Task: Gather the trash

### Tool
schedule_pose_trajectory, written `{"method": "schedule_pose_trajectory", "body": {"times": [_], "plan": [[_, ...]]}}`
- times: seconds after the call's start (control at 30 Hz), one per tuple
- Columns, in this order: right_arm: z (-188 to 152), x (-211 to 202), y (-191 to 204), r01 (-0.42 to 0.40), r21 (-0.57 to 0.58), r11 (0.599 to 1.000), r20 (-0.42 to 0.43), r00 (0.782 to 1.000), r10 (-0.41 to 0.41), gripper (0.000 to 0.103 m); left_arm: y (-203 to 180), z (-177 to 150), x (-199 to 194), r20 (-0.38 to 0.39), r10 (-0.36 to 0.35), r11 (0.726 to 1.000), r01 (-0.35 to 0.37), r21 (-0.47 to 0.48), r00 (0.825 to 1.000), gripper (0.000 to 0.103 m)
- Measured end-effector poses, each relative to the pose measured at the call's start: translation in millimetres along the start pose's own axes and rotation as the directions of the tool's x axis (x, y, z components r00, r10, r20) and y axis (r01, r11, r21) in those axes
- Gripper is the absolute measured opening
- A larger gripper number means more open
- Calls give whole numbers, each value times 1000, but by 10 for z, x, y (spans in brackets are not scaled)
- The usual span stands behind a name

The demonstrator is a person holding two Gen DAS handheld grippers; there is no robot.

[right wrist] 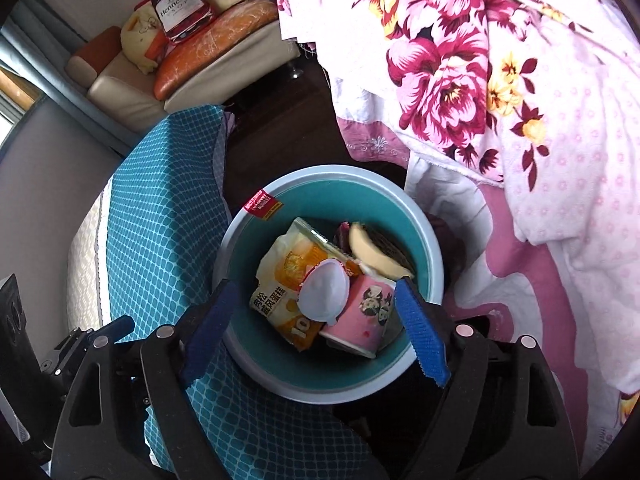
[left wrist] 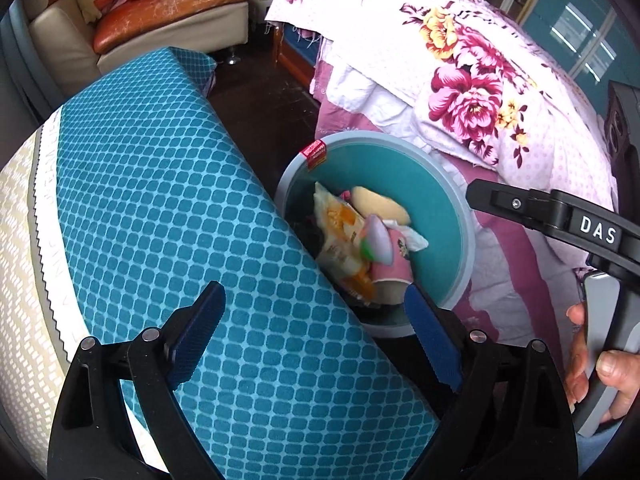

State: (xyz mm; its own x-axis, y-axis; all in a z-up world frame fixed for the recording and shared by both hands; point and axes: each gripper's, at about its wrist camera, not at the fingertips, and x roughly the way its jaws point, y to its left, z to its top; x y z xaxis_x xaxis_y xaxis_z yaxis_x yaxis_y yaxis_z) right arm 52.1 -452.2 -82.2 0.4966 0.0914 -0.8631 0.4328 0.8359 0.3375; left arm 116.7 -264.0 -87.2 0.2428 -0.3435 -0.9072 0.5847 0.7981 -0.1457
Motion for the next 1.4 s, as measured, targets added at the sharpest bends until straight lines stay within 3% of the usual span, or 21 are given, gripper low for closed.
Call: {"method": "schedule_pose_trajectory", "body": {"times": [0.33, 0.83, 1.4], "plan": [[-170, -293, 258, 46, -114, 992, 16, 999, -45, 94, 66, -187, -376, 56, 40, 999, -38, -39, 998, 95], [-478, -747, 763, 116, -234, 965, 87, 991, -98, 96, 354, -554, -818, 117, 63, 992, -49, -118, 991, 99], [-676, -1006, 1015, 130, -296, 946, 116, 988, -99, 96, 424, -763, -1071, 158, 109, 987, -88, -134, 981, 99]]}}
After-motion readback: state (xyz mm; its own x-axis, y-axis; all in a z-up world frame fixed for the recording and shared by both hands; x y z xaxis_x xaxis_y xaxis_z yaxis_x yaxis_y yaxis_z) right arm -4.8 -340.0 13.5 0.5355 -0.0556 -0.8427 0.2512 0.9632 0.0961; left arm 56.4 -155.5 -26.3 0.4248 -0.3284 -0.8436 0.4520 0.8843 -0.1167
